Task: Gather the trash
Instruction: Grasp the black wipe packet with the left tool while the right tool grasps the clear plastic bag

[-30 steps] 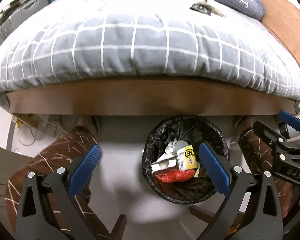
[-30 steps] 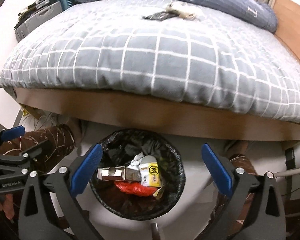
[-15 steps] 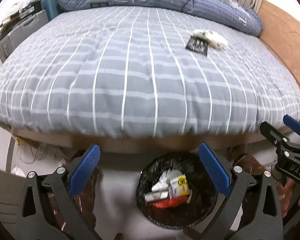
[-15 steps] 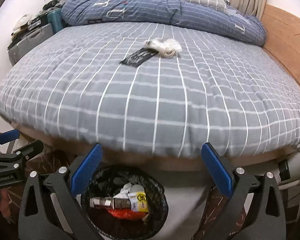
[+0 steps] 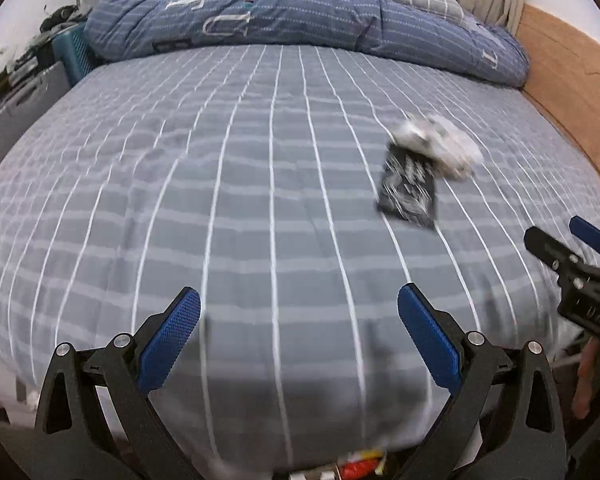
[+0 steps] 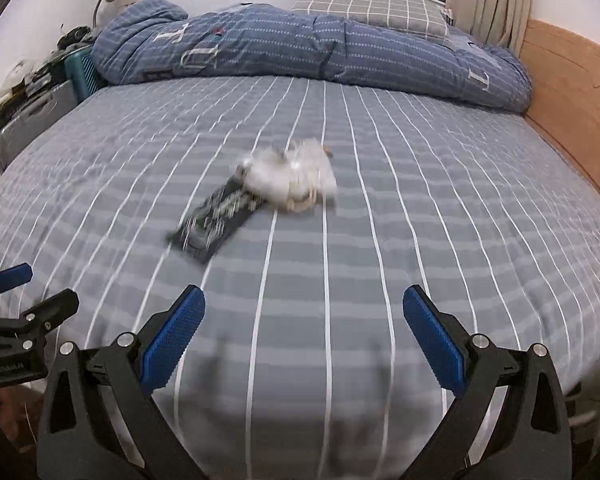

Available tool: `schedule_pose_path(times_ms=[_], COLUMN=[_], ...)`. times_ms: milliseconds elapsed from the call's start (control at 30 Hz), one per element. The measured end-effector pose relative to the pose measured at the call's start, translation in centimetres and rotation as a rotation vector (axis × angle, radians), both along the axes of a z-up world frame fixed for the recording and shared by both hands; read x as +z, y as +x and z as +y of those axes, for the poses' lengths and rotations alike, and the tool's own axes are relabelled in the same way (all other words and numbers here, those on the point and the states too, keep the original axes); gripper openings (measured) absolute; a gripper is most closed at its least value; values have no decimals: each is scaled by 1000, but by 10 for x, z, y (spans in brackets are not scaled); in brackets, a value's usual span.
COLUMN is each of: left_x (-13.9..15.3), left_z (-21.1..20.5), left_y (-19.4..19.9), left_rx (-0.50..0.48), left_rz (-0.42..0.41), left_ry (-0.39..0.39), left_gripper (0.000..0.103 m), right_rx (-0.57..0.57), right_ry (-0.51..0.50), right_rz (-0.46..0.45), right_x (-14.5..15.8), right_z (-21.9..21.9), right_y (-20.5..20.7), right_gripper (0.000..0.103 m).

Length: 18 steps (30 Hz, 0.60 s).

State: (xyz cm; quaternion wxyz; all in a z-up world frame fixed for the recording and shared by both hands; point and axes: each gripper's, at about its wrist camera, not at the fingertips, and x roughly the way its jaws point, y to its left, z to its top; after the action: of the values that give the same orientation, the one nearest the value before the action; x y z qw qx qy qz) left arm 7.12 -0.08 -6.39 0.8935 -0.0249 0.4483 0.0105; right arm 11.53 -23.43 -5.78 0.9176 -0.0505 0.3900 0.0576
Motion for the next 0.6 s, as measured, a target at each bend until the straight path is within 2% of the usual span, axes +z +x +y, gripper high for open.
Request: schedule_pose_path(times_ms=[167, 400, 500, 567, 600], left_x=[3, -2, -5, -6, -6], left_z=[17, 26, 25, 25, 24], left_y=[47, 74, 79, 80, 79], left_rx=[20, 31, 28, 28, 27], left_rz=[-21, -24, -21, -20, -19], left_ry=[9, 22, 31, 31, 31], left_gripper=[97, 97, 97, 97, 97], right_rx=[3, -2, 3, 11, 19], right_ry=[12, -2, -5, 5, 13], right_rz=[9, 44, 71, 100, 123], right_x=[0, -10, -17, -23, -28], right_z=[12, 35, 40, 42, 43], right_y=[59, 131, 147, 154, 158], right_gripper=[95, 95, 90, 79, 77])
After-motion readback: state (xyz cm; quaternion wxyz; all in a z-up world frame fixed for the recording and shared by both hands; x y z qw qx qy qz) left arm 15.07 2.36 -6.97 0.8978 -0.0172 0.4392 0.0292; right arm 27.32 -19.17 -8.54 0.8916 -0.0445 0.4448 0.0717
